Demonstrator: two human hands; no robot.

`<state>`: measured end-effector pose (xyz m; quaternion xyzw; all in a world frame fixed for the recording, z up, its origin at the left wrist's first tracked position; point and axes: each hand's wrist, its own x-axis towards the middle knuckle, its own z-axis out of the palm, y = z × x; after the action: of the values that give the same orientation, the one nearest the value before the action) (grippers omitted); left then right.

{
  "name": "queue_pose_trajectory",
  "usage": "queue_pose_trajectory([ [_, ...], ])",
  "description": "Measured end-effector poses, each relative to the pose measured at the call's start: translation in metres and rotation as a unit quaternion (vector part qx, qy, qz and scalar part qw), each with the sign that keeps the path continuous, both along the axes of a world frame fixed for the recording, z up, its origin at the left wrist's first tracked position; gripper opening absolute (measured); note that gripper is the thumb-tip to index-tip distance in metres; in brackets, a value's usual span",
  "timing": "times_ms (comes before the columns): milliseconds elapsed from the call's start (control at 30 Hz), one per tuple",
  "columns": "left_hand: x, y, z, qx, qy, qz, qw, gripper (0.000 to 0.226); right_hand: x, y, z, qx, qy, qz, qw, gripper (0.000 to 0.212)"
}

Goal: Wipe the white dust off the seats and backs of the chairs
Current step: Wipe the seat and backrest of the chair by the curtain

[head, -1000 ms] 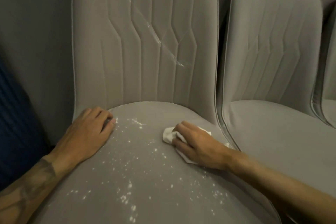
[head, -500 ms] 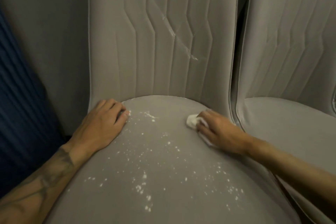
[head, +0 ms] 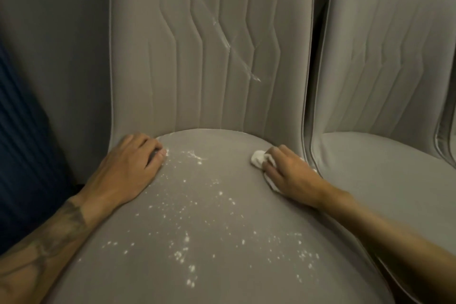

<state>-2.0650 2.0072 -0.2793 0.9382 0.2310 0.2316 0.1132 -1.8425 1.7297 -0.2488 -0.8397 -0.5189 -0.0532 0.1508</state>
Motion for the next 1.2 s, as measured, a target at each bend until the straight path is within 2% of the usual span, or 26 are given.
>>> queue_pose_trajectory([
  [67,0.000,-0.001,0.001,0.001,0.002,0.002,1.000,0.031,-0.002,0.011,-0.001,-0.009,0.010,-0.045,0.999,0.028],
  [100,0.000,0.000,0.001,0.001,0.002,0.002,1.000,0.031,-0.012,0.011,-0.004,-0.001,0.019,-0.030,0.999,0.027],
  [167,0.000,0.001,-0.001,0.004,-0.001,-0.001,1.000,0.031,-0.039,-0.004,-0.012,0.030,0.038,0.058,0.997,0.023],
  [267,0.000,0.004,-0.003,0.002,-0.002,-0.007,1.000,0.030,-0.050,-0.031,-0.011,0.002,0.043,0.147,0.988,0.022],
  [333,0.000,0.005,-0.003,-0.003,0.000,-0.007,1.000,0.030,-0.025,-0.032,-0.008,-0.001,0.012,0.102,0.995,0.024],
  [433,0.001,0.005,-0.004,0.005,-0.002,-0.009,1.000,0.030,0.007,-0.021,0.002,-0.008,0.013,-0.047,0.999,0.027],
  [467,0.001,0.005,-0.004,0.007,-0.003,-0.009,1.000,0.030,0.007,-0.017,0.001,-0.007,0.009,-0.065,0.998,0.028],
  [533,0.001,0.007,-0.005,0.008,-0.002,-0.009,1.000,0.030,-0.013,-0.019,-0.006,0.013,0.015,-0.041,0.999,0.026],
  [600,0.002,0.008,-0.006,0.012,-0.001,-0.010,1.000,0.031,-0.047,-0.034,-0.013,0.036,0.037,0.043,0.998,0.026],
  [700,0.003,0.010,-0.008,0.018,-0.003,-0.011,1.000,0.030,-0.067,-0.059,-0.013,0.004,0.034,0.118,0.992,0.027],
  [833,0.002,0.009,-0.007,0.022,-0.004,-0.013,1.000,0.028,-0.035,-0.060,0.001,0.020,0.051,-0.024,0.998,0.026],
  [900,0.002,0.010,-0.007,0.024,-0.005,-0.016,1.000,0.027,-0.044,-0.055,-0.003,0.036,0.068,-0.062,0.995,0.024],
  [967,0.003,0.010,-0.007,0.026,-0.004,-0.016,1.000,0.028,-0.082,-0.055,-0.015,0.066,0.049,-0.015,0.997,0.019],
  [1067,0.003,0.009,-0.006,0.028,0.000,-0.014,1.000,0.026,-0.125,-0.062,-0.019,0.053,0.045,0.064,0.995,0.018],
  [1200,0.003,0.007,-0.005,0.032,-0.005,-0.013,0.999,0.027,-0.095,-0.074,-0.002,0.025,0.049,0.015,0.998,0.019],
])
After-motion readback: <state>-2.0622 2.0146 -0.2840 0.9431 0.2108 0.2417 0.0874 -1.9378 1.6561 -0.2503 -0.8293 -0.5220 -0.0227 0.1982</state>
